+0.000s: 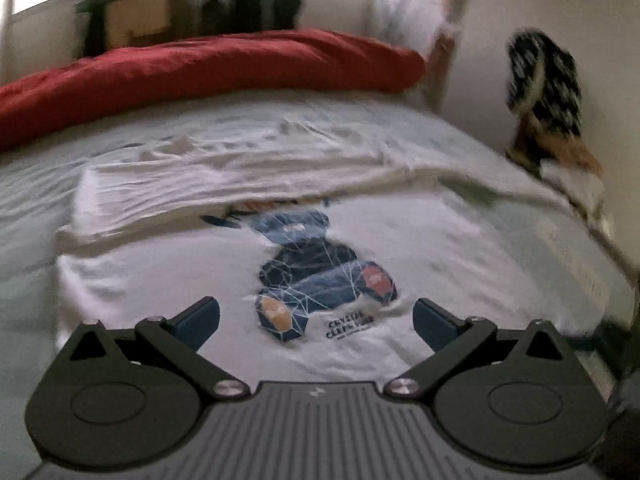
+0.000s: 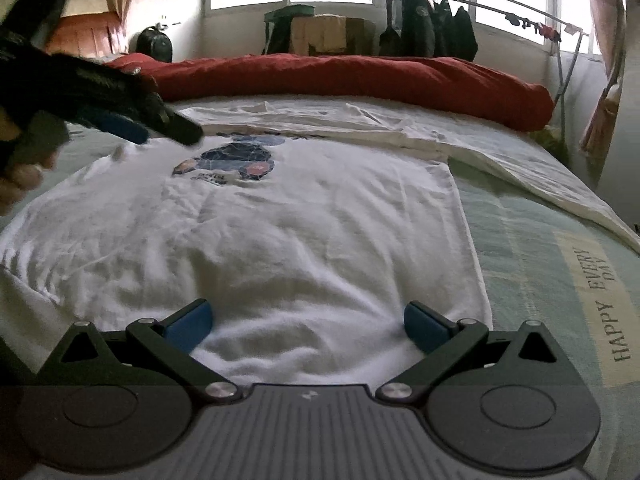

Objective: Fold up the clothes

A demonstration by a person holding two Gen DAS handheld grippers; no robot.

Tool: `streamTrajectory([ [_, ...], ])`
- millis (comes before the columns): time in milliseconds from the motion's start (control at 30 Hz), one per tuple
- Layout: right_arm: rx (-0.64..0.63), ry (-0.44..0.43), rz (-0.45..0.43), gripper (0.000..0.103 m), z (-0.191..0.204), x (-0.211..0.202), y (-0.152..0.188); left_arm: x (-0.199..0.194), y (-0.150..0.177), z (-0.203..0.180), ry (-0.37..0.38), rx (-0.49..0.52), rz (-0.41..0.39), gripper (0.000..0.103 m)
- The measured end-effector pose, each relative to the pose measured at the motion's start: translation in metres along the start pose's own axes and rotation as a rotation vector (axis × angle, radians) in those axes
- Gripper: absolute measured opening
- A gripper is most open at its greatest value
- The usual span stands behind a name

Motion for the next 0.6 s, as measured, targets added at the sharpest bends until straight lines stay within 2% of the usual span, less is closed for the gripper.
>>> streamTrajectory([
  [67, 0.007, 0.007, 0.018, 0.103, 0.0, 0.0, 0.0, 0.009, 0.008, 0.002, 0.02, 0.01, 0.012, 0.102],
  [300, 0.035, 0.034, 0.069, 0.103, -0.001, -0.009, -0.001, 0.001, 0.019, 0.011, 0.068, -0.021, -0.04, 0.102],
  [433, 0.087, 0.018, -0.011, 0.103, -0.001, -0.011, -0.031, 0.001, 0.021, 0.024, 0.075, -0.059, -0.027, 0.102],
  [533, 0.123, 0.009, 0.026, 0.103, -0.003, 0.006, -0.044, 0.001, 0.021, 0.029, 0.081, -0.078, -0.022, 0.102],
  [600, 0.149, 0.002, 0.079, 0.103, -0.004, 0.017, -0.038, 0.0, 0.02, 0.03, 0.084, -0.089, -0.021, 0.102],
])
Point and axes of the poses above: each gripper's, at about its wrist camera, not at the fingertips, and x roughly the way its jaws point, z to its left, y to its underside, the point moved 10 cm from there along x, roughly the way its jaws point, and after that the axes turned 9 degrees about z, right-handed, at the moved point
